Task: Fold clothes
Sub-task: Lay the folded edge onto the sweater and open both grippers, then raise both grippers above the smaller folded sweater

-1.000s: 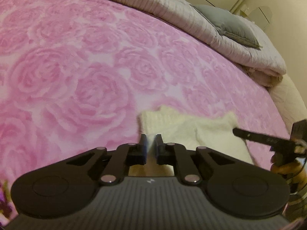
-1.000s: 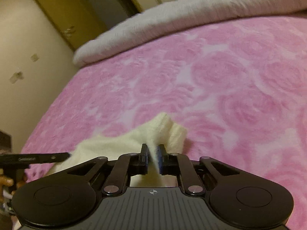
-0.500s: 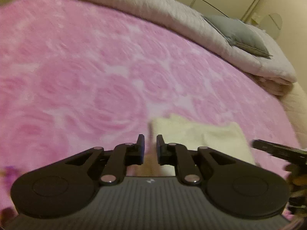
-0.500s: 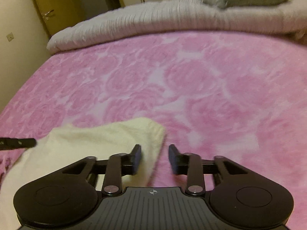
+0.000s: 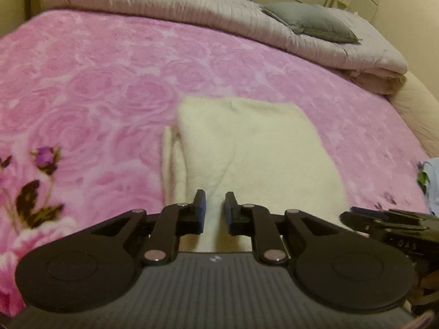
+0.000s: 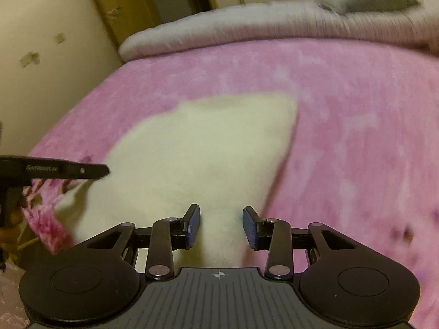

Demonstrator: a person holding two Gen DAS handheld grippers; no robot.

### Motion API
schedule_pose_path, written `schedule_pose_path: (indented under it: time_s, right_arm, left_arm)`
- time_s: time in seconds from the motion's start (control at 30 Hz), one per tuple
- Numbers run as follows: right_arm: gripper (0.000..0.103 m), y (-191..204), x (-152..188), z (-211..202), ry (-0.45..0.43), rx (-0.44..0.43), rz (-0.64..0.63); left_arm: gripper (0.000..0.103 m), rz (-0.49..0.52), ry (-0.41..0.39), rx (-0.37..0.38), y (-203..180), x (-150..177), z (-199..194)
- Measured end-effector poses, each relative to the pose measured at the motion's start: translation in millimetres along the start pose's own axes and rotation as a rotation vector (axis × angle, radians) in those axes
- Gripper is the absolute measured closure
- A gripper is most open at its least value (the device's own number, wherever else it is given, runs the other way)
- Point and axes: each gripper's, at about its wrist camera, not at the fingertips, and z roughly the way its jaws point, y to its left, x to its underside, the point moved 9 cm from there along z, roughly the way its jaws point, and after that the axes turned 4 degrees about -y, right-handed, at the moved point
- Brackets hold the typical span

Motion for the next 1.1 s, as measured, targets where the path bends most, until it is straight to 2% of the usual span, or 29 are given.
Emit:
schedule_pose_path:
  time_s: [0.1,0.17,0.27,0.47,0.6,0.73,0.93,1.1]
  right_arm:
    - [0.065,-1,-4,-7,0.014,0.021,0.045]
    - [0.065,4,-7,-19,0.005,0.040,0.037]
    - [0.061,11,-5,-38,-0.013,0.059,0.028]
    - [0.053,10,21,-59,0.021,0.082,0.102]
    - [0.051,11,31,-78,0.028,0.117,0.101]
    - [0.050,20,47,-87,0.065,0.145,0.040]
    - [0.050,32,73,-94,0.103,0.126,0.020]
    - [0.050,36,75,-99,0.093,0.124,0.012]
  left_arm:
    - [0.090,0.051,-0.007,-0.082,-10,-3,-16]
    - [0.090,0.047,-0.003,-0.111,-11,3,-26]
    - [0.083,0.038,0.002,-0.153,-14,11,-43]
    - [0.072,0.018,0.030,-0.215,-17,45,-74]
    - [0.070,0.026,0.027,-0.233,-22,60,-89]
    - [0.067,0.038,0.030,-0.238,-33,74,-98]
    - [0.066,0.067,0.047,-0.231,-45,93,-106]
    - [0.064,0.080,0.044,-0.241,-49,95,-110]
